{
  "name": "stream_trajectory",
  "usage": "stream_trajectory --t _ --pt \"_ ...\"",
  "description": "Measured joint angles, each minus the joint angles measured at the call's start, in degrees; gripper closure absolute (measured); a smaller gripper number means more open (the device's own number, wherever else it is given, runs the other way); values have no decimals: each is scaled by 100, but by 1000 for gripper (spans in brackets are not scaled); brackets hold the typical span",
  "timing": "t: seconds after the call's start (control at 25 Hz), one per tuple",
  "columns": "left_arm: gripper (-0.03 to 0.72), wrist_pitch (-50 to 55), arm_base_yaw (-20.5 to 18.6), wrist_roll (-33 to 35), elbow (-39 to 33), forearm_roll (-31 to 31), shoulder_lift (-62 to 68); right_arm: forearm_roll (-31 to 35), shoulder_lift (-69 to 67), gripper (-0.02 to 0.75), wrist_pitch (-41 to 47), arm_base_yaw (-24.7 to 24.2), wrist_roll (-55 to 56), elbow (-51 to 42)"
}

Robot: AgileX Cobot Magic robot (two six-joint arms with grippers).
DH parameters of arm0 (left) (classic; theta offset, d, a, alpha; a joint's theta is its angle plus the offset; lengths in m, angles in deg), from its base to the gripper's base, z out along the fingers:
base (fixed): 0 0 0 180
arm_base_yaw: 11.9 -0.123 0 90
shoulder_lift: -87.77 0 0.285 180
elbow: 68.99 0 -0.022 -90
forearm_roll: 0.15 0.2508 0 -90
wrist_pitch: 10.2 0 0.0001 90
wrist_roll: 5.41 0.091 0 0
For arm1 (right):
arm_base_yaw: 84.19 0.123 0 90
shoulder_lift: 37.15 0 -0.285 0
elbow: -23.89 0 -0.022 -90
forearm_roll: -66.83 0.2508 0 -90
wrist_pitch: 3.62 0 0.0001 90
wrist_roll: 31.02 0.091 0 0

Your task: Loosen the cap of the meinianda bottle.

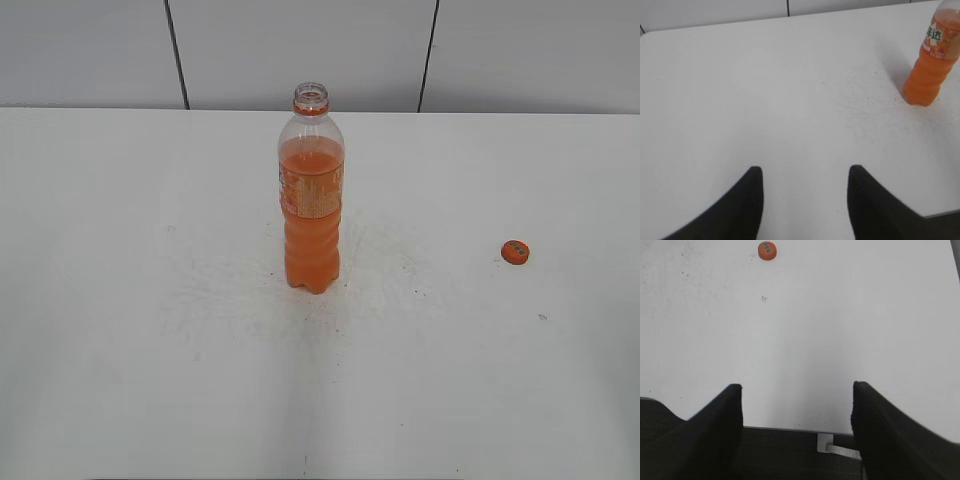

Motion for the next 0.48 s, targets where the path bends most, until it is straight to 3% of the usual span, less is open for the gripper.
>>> stream_trajectory --t 0.48 --pt "346 10 0 -93 -11 124 -746 -68 1078 227 12 0 67 0"
